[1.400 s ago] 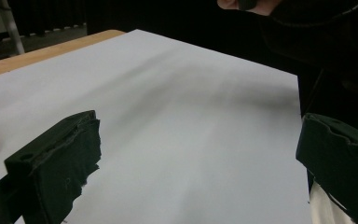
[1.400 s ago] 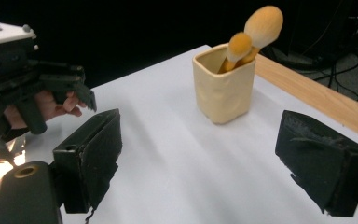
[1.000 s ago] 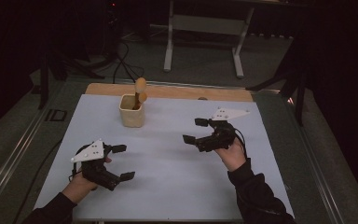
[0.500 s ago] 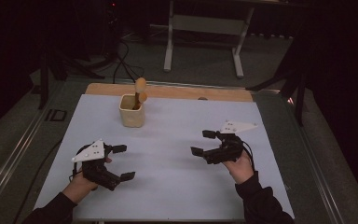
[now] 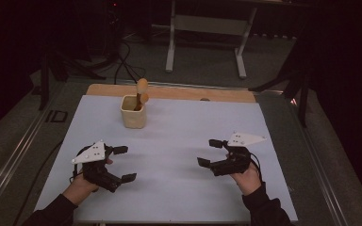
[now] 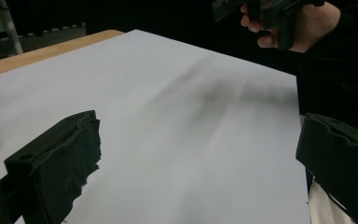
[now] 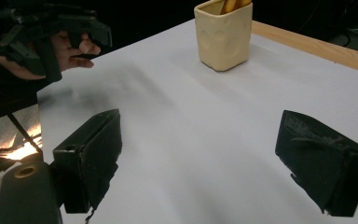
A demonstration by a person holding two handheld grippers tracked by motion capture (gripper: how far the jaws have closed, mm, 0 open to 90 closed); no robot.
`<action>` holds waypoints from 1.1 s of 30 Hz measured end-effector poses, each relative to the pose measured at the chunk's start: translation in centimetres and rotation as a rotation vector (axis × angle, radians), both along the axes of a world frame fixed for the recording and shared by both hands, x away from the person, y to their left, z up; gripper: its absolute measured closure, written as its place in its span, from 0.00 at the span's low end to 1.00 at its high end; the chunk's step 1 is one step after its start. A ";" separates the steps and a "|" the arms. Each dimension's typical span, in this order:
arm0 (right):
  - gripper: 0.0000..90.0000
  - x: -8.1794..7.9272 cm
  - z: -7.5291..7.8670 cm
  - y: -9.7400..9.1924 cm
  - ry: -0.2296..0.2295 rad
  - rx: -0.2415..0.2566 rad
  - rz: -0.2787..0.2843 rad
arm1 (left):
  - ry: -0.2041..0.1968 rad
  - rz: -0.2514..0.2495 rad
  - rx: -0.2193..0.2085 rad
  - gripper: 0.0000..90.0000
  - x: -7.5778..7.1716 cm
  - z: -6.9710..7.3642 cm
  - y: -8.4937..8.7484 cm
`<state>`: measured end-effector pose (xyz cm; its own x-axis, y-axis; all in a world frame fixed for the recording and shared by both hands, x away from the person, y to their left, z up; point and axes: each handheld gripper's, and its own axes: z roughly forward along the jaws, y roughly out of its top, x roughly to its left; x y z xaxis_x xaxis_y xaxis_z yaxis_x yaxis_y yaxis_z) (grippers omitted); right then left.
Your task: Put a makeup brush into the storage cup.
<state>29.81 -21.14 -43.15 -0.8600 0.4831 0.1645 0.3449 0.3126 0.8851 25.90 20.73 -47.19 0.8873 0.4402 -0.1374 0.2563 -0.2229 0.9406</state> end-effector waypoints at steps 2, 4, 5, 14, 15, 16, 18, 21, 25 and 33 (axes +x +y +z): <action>0.16 -0.3 -0.1 -0.2 -0.004 -0.005 -0.004 | 0.000 0.000 0.001 0.00 0.0 0.0 0.0; 0.16 -0.5 -0.1 -0.3 -0.007 -0.005 -0.003 | 0.000 -0.001 -0.002 0.00 0.0 0.0 0.0; 0.16 -0.7 -0.1 -0.5 -0.009 -0.002 -0.004 | -0.001 0.000 -0.001 0.00 0.0 0.0 -0.1; 0.16 -2.0 -0.7 -1.9 -0.019 0.016 -0.020 | 0.000 -0.001 0.001 0.00 0.0 0.0 -0.1; 0.16 -2.1 -0.8 -2.0 -0.020 0.019 -0.020 | -0.001 -0.002 0.002 0.00 0.0 0.0 -0.1; 0.16 -2.1 -0.8 -2.0 -0.020 0.019 -0.020 | -0.001 -0.002 0.002 0.00 0.0 0.0 -0.1; 0.16 -2.2 -1.0 -2.3 -0.026 0.023 -0.023 | -0.002 -0.004 0.003 0.00 -0.1 0.0 -0.1; 0.16 -2.3 -1.3 -2.4 -0.026 0.025 -0.013 | -0.002 -0.004 0.003 0.00 -0.1 0.0 -0.1; 0.16 -2.4 -1.9 -2.5 -0.048 -0.003 -0.002 | -0.007 -0.004 0.008 0.00 -0.2 0.0 -0.2; 0.16 -2.1 -2.9 -2.7 -0.045 -0.017 -0.019 | -0.005 -0.013 0.013 0.00 -0.3 -0.3 -0.3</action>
